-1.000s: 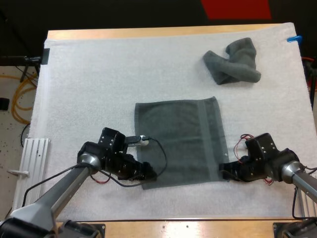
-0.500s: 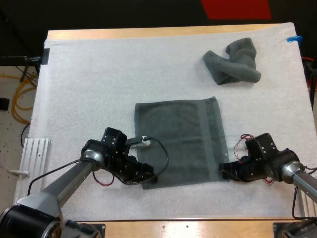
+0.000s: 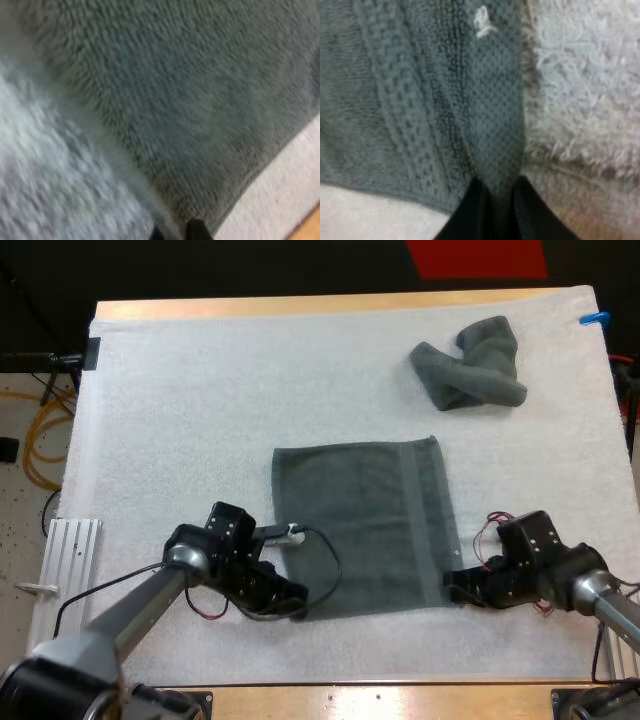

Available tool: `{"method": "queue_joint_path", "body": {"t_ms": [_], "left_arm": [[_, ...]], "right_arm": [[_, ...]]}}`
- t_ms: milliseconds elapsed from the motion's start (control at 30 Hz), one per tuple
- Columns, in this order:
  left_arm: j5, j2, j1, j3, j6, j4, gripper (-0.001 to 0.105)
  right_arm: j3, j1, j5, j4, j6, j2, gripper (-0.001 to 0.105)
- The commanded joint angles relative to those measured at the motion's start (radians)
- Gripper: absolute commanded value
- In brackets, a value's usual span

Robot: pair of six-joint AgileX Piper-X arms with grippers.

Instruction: Pick towel from pile fold and stack

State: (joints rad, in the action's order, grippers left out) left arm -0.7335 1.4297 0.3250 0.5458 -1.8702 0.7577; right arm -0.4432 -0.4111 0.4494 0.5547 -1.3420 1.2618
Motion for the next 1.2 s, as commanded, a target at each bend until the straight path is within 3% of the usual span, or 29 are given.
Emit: {"method": "queue_joint_path", "body": {"t_ms": [0, 167, 400, 600, 767, 967, 1167], "left_arm": [[0.003, -0.025, 0.006, -0.001, 0.020, 0.039, 0.000], [0.022, -0.175, 0.006, -0.001, 0.074, 0.211, 0.000], [0.022, -0.311, 0.006, -0.001, 0.065, 0.294, 0.000], [0.025, -0.311, -0.016, -0.001, -0.027, 0.121, 0.000], [0.028, -0.292, -0.101, -0.001, -0.137, -0.084, 0.000], [0.025, -0.198, -0.191, -0.001, -0.148, -0.230, 0.000], [0.025, -0.081, -0.225, -0.001, -0.166, -0.386, 0.000]], "right_arm": [[0.001, -0.001, 0.008, 0.016, 0.014, -0.019, 0.000], [0.001, -0.001, 0.032, 0.078, 0.107, -0.178, 0.000], [0.001, -0.001, 0.048, 0.147, 0.238, -0.385, 0.000], [0.001, -0.001, 0.002, 0.019, 0.349, -0.403, 0.000], [0.001, -0.001, -0.044, -0.218, 0.436, -0.307, 0.000], [0.001, 0.001, -0.071, -0.437, 0.513, -0.144, 0.000], [0.001, 0.001, -0.179, -0.534, 0.536, -0.033, 0.000]]}}
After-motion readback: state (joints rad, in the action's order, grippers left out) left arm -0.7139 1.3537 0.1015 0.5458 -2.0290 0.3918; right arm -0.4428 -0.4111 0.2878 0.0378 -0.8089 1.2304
